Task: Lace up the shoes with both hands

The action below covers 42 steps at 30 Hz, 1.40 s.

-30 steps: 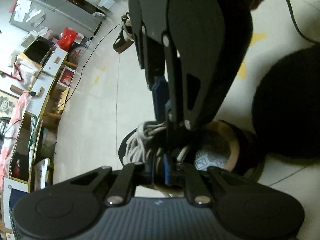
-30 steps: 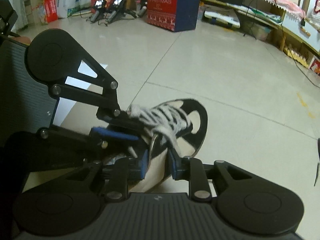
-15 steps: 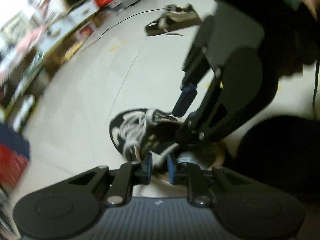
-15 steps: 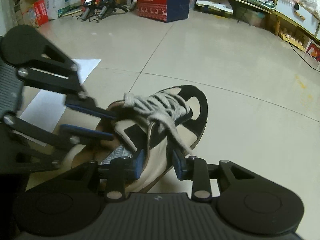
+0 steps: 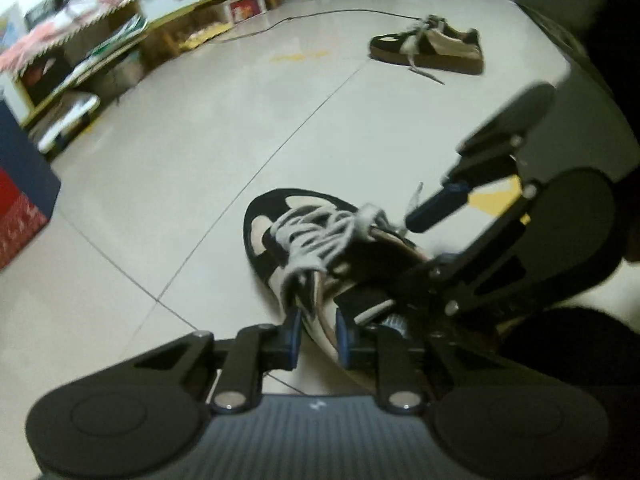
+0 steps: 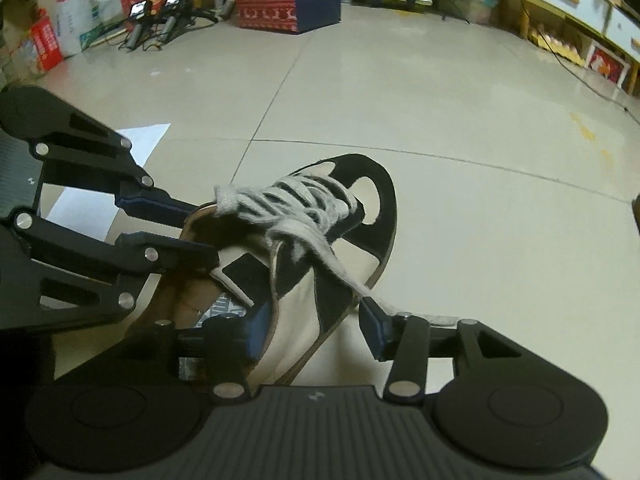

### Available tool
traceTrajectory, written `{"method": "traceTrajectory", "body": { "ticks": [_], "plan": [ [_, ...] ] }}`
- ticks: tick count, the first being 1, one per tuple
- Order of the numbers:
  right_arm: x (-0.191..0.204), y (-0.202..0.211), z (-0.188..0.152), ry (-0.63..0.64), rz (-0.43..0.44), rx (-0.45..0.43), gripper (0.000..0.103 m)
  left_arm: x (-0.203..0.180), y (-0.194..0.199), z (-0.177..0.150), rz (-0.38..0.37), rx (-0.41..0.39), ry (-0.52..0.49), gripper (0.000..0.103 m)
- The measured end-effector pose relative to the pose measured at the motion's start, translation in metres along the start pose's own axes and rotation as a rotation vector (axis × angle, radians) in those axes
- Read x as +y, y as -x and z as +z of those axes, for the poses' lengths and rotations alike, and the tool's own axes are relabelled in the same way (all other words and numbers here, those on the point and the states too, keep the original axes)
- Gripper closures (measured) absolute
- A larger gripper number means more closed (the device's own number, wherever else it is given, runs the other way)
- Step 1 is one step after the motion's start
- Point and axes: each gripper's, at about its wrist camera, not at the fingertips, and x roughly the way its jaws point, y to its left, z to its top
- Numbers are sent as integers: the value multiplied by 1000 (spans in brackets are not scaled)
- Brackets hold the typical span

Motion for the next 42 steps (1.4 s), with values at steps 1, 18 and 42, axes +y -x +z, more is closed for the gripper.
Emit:
{"method": "traceTrajectory", "body": {
  "ticks": [1, 18, 42],
  "plan": [
    [-2, -1, 0, -18, 7, 3, 53, 2, -2, 1, -7, 2, 14, 83],
    [-31, -3, -4, -227, 97, -12, 69, 24, -15, -19, 28, 20, 198, 75],
    [-21, -32, 43, -57, 131, -115, 84, 69, -24, -4, 57, 15, 323, 78]
  ]
}}
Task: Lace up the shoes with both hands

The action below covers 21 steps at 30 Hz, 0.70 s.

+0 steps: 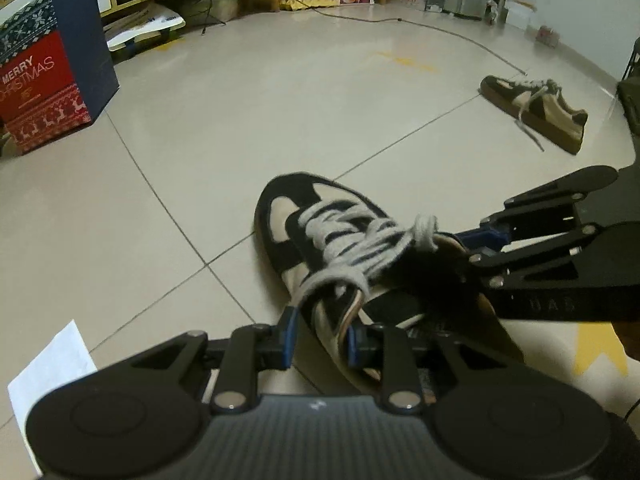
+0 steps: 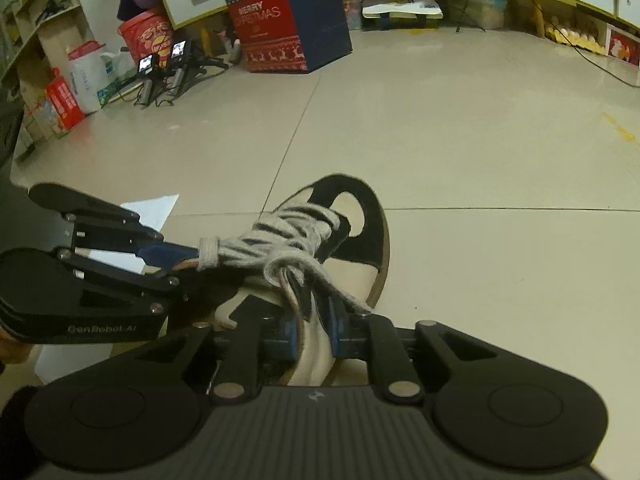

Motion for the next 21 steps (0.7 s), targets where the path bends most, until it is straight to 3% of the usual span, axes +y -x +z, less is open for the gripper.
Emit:
{"method": "traceTrajectory", "body": {
  "ticks": [4, 7, 10, 17, 21],
  "plan": [
    [-6, -7, -11, -18, -31, 13, 62, 0, 0, 2, 27, 18, 29, 77],
    [-19, -7, -13, -89, 2, 17, 57, 0, -1, 2, 41, 23, 47, 74],
    [-13, -6, -12, -26, -31, 13, 55, 2, -1, 1, 44, 23, 57, 73],
    [-15, -8, -13, -29, -29, 20, 52, 6, -1, -1, 45, 20, 78, 69],
    [-15, -10, -11, 21, -47, 22, 45, 9, -2, -1, 46, 23, 87, 62]
  ]
}}
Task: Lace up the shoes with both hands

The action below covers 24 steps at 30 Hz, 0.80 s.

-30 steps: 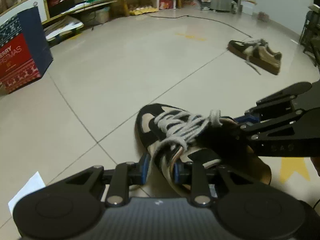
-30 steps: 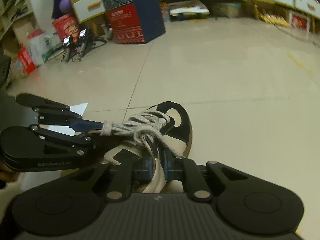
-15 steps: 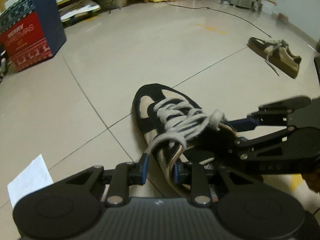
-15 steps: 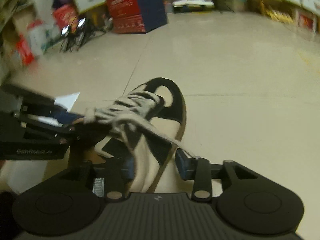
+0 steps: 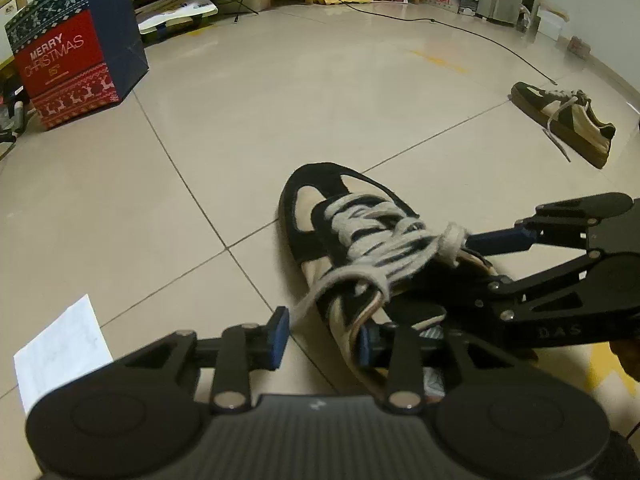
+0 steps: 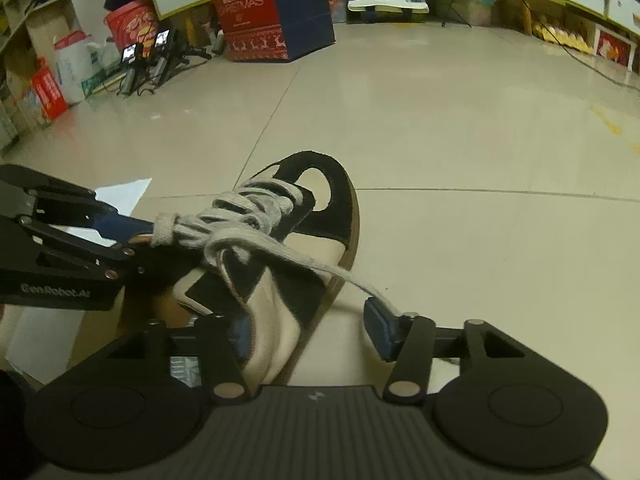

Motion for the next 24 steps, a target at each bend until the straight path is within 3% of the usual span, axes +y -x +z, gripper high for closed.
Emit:
{"method": "traceTrajectory", "body": {
  "ticks": [13, 17, 24],
  "plan": [
    [-3, -1, 13, 73, -33, 8, 47, -3, -5, 4, -37, 12, 14, 58],
    [-17, -7, 15, -47, 18, 31, 47, -1, -7, 6, -33, 17, 28, 56],
    [-15, -7, 11, -68, 18, 21, 48, -1, -9, 8, -28, 25, 24, 55]
  ]
}}
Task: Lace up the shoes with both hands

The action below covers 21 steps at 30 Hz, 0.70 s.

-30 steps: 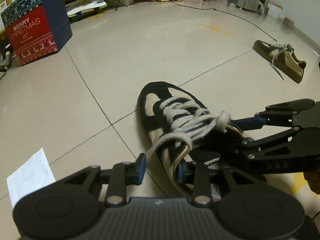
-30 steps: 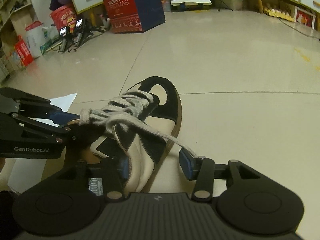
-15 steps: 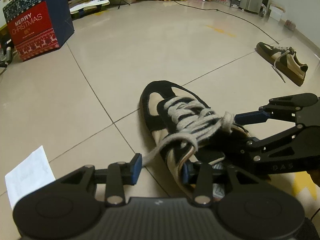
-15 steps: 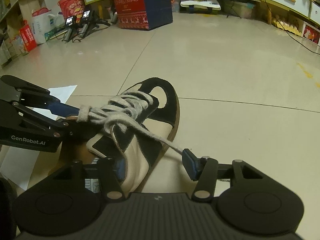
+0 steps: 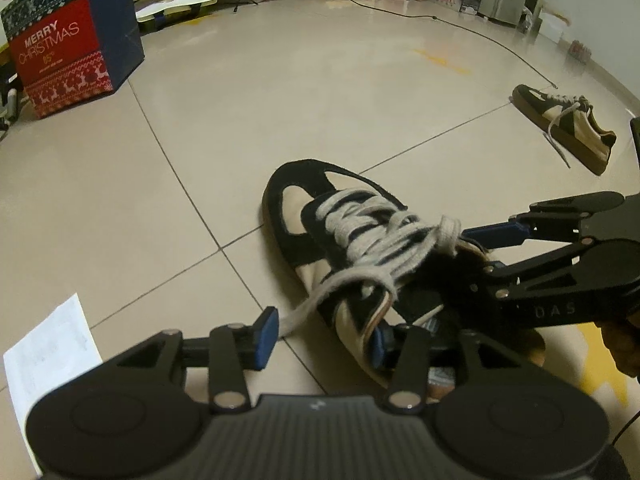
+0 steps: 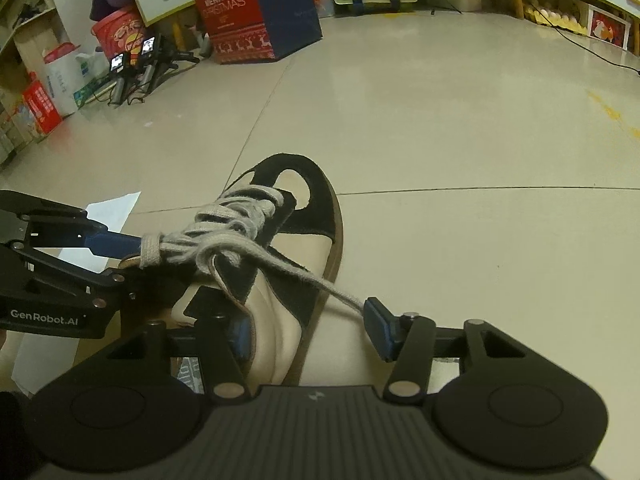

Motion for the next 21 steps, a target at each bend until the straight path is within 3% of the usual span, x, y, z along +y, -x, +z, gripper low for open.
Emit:
{"method": "traceTrajectory", "body": {
  "ticks": [10, 14, 21],
  "plan": [
    [16, -7, 10, 51, 6, 11, 48, 17, -1, 5, 23, -1, 25, 55],
    [13, -12, 17, -2, -11, 33, 48, 14, -2, 8, 31, 1, 27, 56],
    [28, 9, 18, 40, -32, 12, 47, 15, 2, 11, 26, 15, 53, 55]
  ]
}}
